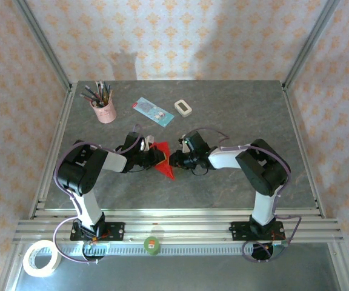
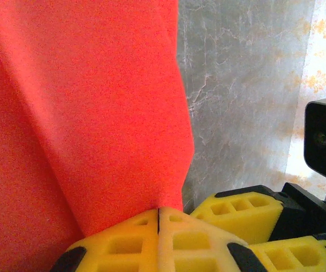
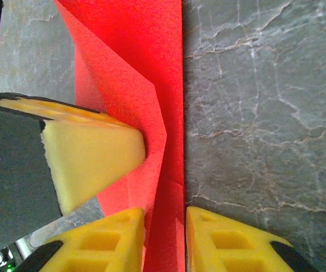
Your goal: Fold a paper plane with a square sheet of paper (pick it up from the middle)
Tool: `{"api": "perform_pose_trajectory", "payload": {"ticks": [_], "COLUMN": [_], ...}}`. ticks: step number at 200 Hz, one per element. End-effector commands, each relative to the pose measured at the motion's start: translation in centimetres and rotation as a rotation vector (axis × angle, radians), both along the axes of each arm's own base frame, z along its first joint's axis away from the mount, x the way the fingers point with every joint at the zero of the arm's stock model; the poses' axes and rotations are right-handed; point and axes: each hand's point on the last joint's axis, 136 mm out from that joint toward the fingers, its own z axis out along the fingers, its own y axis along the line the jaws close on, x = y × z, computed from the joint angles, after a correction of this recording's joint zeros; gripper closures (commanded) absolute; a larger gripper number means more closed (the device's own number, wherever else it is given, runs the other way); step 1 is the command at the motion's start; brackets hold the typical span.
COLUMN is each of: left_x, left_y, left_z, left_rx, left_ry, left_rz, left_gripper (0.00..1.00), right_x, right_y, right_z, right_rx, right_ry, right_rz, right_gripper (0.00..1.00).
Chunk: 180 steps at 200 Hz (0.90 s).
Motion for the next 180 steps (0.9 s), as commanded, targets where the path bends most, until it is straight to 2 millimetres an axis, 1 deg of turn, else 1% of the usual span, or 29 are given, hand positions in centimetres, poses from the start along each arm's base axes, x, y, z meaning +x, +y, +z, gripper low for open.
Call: {"api": "perform_pose_trajectory", "payload": {"ticks": [1,23,44,82,137,180], "left_x": [0.3,0.3,0.4,0.6,0.7,0.7], "left_y": [-0.6,-0.7,-0.8,-0.9,-1.6,-1.8], "left_z": [0.6,0.7,1.1,1.8,2.1,1.5], "left_rx": [-0.019,-0.023,-0.033,-0.046,-0.075,-0.061], "left_ry": [-0.015,-0.012,-0.021,-0.034,-0.033,-0.02], "left_rz": [-0.013,-0.012,-0.012,-0.016,-0.029,-0.035], "left_gripper": [0.94,0.95,0.94,0.94,0.94,0.94], "right_x": [-1.4,-1.5,-1.5,-1.5,-1.8,-1.9], "right_y": [-0.7,-0.8,-0.9,-0.8,-0.8,-0.7], "right_z": [-3.2,-3.6,-3.9,-4.1,-4.4,-4.6], "right_rx": [-0.107,-0.122,-0.133,-0.138,-0.144,-0.147], "right_ry": [0.05,0.053,0.056,0.056,0.061,0.062], "right_rz": [0.018,0.017,0.016,0.019,0.028,0.031], "right_gripper": [0.75,0.78,0.8,0.81,0.83,0.84]}}
